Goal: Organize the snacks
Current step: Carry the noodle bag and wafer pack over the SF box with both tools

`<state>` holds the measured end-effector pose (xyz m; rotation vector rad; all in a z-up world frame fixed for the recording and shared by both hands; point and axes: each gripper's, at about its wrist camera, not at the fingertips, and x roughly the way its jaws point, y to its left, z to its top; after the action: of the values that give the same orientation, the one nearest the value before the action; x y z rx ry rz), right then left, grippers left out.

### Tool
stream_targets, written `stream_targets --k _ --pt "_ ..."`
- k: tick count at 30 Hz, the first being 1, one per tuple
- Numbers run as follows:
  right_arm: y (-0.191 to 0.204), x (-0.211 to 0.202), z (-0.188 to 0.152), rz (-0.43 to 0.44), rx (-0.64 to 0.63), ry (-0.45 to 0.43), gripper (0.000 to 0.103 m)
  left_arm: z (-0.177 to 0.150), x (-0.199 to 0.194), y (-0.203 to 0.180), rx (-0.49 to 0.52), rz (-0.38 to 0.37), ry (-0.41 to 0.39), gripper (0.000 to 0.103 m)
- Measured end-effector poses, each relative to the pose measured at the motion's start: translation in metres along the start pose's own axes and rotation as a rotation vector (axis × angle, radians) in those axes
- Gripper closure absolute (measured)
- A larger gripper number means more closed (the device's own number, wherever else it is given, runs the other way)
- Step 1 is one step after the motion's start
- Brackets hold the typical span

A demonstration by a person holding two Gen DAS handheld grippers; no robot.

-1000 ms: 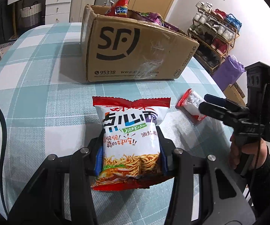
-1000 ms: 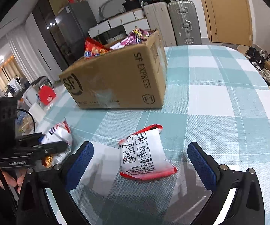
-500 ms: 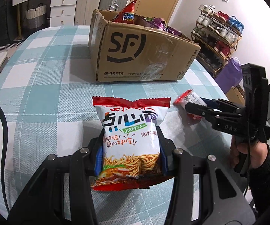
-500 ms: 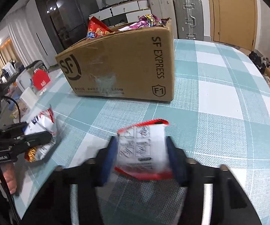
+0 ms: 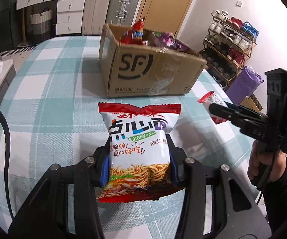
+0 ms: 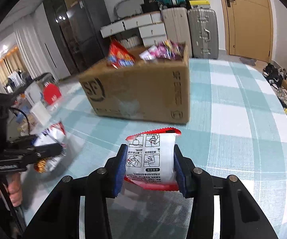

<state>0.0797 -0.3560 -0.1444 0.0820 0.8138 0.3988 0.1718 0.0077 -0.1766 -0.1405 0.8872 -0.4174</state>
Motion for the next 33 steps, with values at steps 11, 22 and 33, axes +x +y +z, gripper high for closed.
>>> stream_targets --k 11,22,33 --pt "0.029 -0.069 0.048 0.098 0.006 -0.144 0.059 0.055 -0.057 -0.018 0.013 -0.097 -0.036 0.06" --pt "0.023 -0.114 0.133 0.161 0.086 -0.247 0.059 0.141 -0.107 -0.024 0.008 -0.12 -0.1 0.06" --pt "0.018 -0.102 0.213 0.169 0.119 -0.269 0.059 0.252 -0.109 -0.034 0.012 -0.116 -0.14 0.06"
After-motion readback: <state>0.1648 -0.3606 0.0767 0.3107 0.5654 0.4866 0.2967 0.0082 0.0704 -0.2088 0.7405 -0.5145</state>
